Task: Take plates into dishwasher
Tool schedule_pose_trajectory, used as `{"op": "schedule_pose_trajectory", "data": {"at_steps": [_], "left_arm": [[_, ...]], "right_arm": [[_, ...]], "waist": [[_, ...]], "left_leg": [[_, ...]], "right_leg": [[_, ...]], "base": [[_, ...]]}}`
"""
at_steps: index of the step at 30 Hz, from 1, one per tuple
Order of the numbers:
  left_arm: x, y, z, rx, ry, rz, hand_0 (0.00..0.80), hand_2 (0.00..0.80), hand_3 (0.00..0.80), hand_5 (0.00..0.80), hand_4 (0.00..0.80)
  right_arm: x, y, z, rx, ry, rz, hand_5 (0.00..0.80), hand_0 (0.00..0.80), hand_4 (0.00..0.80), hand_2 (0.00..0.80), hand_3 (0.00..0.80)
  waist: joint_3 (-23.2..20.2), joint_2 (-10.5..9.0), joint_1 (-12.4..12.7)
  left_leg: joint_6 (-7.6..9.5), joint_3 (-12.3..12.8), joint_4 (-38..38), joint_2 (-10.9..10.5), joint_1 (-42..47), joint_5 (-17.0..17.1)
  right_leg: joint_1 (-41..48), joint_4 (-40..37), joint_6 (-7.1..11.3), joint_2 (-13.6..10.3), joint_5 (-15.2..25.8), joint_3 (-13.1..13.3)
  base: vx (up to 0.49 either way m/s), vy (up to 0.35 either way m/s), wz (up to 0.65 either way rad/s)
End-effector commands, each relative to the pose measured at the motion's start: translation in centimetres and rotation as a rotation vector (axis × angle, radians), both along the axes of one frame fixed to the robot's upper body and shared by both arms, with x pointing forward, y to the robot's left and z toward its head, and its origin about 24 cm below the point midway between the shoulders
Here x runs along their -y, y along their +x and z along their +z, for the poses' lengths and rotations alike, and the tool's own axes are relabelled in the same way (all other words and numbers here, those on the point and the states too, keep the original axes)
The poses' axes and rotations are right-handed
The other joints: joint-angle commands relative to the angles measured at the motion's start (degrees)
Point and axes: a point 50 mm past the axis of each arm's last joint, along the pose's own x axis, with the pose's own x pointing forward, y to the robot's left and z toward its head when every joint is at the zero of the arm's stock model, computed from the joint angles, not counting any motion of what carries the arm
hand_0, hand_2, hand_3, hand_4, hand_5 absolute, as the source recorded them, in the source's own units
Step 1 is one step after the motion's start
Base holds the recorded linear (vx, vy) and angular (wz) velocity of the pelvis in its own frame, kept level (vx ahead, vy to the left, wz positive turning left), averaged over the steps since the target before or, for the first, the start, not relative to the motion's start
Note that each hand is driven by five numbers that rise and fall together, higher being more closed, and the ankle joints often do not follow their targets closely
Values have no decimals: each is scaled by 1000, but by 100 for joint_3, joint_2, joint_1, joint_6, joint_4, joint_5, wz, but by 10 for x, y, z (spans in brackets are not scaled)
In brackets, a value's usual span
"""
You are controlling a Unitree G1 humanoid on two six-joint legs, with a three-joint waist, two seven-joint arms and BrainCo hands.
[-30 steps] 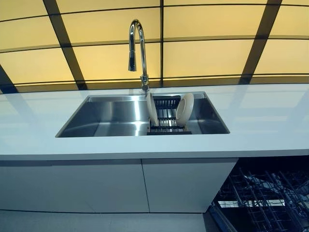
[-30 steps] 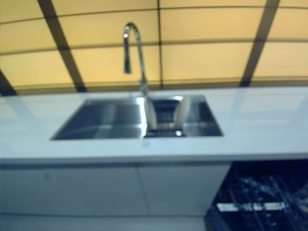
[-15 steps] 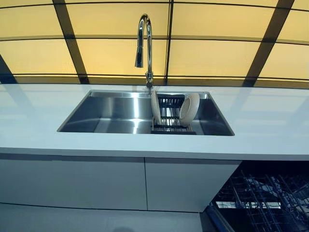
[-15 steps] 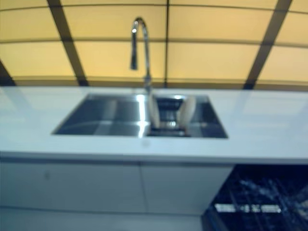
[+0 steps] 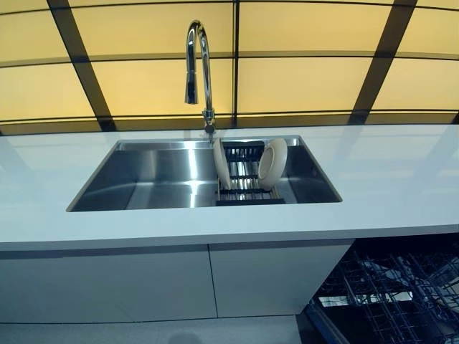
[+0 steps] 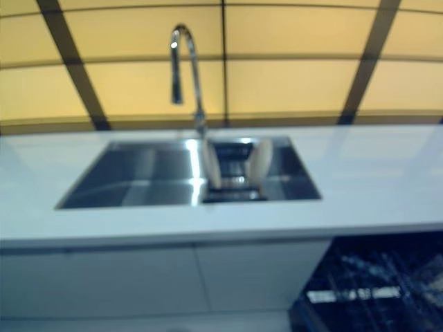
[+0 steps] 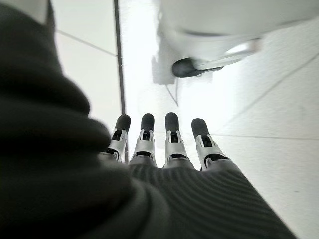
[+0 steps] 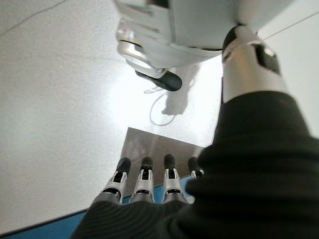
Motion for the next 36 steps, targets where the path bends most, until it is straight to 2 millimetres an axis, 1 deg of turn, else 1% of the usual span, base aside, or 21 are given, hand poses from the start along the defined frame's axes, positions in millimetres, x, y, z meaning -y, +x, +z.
{"op": "schedule_pose_trajectory", "data": {"at_steps": [1,4,6,8,10,11,12,13,14,15,16,17,19,21,25,28,30,31,32,33,36], "left_arm": [[-4,10,3,14,21,-31,0,0,0,0,0],[5,6,0,-2,13,-45,0,0,0,0,0],[10,-1,-3,-22,-29,36,0,0,0,0,0],[9,-3,-3,-12,4,33,0,0,0,0,0],[3,-3,-2,-13,19,-15,0,0,0,0,0],[2,-2,-1,-16,27,-36,0,0,0,0,0],[0,-1,-1,-20,32,-60,0,0,0,0,0],[-3,1,1,-29,38,-83,0,0,0,0,0],[-8,3,2,-39,51,-90,0,0,0,0,0],[-11,7,4,-26,54,-72,0,0,0,0,0],[-12,9,5,-15,47,-53,0,0,0,0,0],[-14,14,7,-6,39,-44,0,0,0,0,0],[-13,16,7,8,41,-42,0,0,0,0,0],[-11,13,6,13,18,-28,0,0,0,0,0],[-9,9,5,-13,3,-80,0,0,0,0,0],[-17,4,6,-32,19,-87,0,0,0,0,0],[-30,1,9,-38,51,-79,0,0,0,0,0],[-31,0,9,-38,53,-75,0,0,0,0,0],[-35,-1,10,-36,62,-61,0,0,0,0,0],[-40,-2,12,-34,70,-43,0,0,0,0,0],[-45,-8,12,-37,76,-26,0,0,0,0,0]], "right_arm": [[0,20,4,35,14,35,0,0,0,0,0],[-8,24,3,41,54,15,0,0,0,0,0],[-10,27,4,44,60,6,0,0,0,0,0],[-12,28,4,46,61,-6,0,0,0,0,0],[-13,27,3,44,64,-6,0,0,0,0,0],[-13,27,3,51,66,-4,0,0,0,0,0],[-11,28,4,64,66,5,0,0,0,0,0],[-8,31,5,79,62,19,0,0,0,0,0],[-5,34,7,93,60,40,0,0,0,0,0],[-4,37,8,109,60,66,0,0,0,0,0],[-4,39,9,125,58,92,0,0,0,0,0],[-5,44,10,143,57,133,0,0,0,0,0],[-5,49,12,158,85,193,0,0,0,0,0],[-5,55,16,173,128,291,0,0,0,0,0],[-11,68,25,202,259,472,0,0,0,0,0],[-2,92,52,236,396,608,0,0,0,0,0],[5,119,92,311,496,687,0,0,0,0,0],[6,121,97,317,503,695,0,0,0,0,0],[8,127,112,350,544,726,0,0,0,0,0],[6,136,134,395,612,749,0,0,0,0,0],[0,140,163,432,743,789,0,0,0,0,0]], "waist": [[-166,97,143],[-193,12,223],[-200,-5,256],[-198,-7,258],[-208,35,203],[-204,52,173],[-145,84,95],[-78,132,27],[-15,179,-26],[20,206,-53],[30,205,-68],[9,158,-38],[-18,111,-35],[-73,37,19],[-180,-127,51],[-234,-265,56],[-240,-344,-12],[-242,-348,-21],[-244,-365,-53],[-240,-391,-98],[-260,-407,-174]], "left_leg": [[-46,-1,-174,120,79,-116],[-63,11,116,131,-47,-260],[-56,46,176,136,-47,-301],[-44,78,206,145,-29,-341],[40,105,99,147,44,-335],[76,127,56,126,54,-309],[128,97,-28,78,113,-309],[153,67,-160,50,208,-260],[127,58,-316,60,332,-177],[64,-28,-418,80,381,-83],[46,-76,-454,71,399,-84],[69,-132,-422,59,306,-91],[45,-81,-480,88,245,-35],[-16,-14,-614,127,330,8],[-98,37,-614,187,332,-13],[-145,32,-614,227,285,3],[-167,84,-614,253,261,5],[-168,95,-614,256,258,4],[-170,131,-614,266,249,0],[-180,175,-614,278,243,-18],[-198,240,-614,293,246,-51]], "right_leg": [[6,322,458,-304,-328,254],[91,99,485,-366,-243,238],[140,49,509,-406,-212,221],[161,128,525,-436,-259,227],[-14,1003,537,-540,-403,163],[-219,1401,549,-608,-275,169],[-576,2112,551,-627,-97,305],[-942,2552,512,-554,101,440],[-1152,2424,454,-447,265,506],[-1043,1568,438,-305,179,462],[-1019,1140,459,-232,203,485],[-846,892,443,-142,46,498],[-666,476,434,22,40,645],[-369,65,422,47,85,529],[-98,-255,409,90,131,447],[-47,-271,395,98,109,341],[-86,-222,384,89,66,299],[-96,-215,384,90,62,301],[-123,-201,384,93,56,307],[-133,-206,385,90,42,302],[-139,-199,397,97,11,327]], "base": [[121,-61,11],[135,-46,23],[116,-3,21],[132,32,0],[171,73,1],[83,82,-1],[39,61,-5],[32,18,-11],[47,-72,-6],[56,-131,12],[48,-202,25],[30,-213,19],[37,-213,17],[82,-158,30],[84,-144,15],[38,-115,-5],[17,-67,4],[8,-31,0],[0,0,0],[0,0,0],[13,-2,0]]}}
